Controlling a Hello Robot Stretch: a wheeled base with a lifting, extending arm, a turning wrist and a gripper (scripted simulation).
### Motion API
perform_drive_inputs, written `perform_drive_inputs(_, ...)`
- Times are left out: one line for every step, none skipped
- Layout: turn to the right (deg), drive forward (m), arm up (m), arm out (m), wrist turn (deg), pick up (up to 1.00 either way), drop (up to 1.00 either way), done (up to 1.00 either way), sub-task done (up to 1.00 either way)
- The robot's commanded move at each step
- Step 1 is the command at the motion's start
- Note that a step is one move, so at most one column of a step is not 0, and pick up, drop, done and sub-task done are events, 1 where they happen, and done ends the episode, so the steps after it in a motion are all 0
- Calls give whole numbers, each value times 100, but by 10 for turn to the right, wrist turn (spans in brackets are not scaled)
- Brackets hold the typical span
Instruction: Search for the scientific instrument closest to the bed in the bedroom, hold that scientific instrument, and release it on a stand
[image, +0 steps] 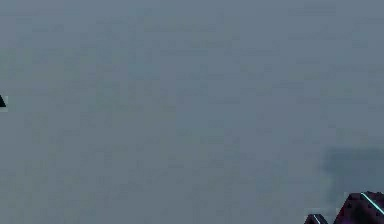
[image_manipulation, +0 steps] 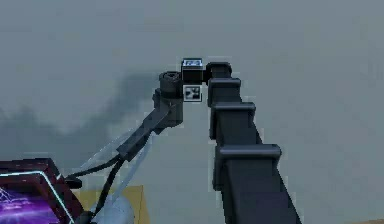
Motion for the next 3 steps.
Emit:
perform_drive_inputs(0, 0, 0, 0, 390, 0, 0, 0, 0)
perform_drive_inputs(0, 0, -10, 0, 0, 0, 0, 0, 0)
perform_drive_inputs(0, 0, -32, 0, 0, 0, 0, 0, 0)
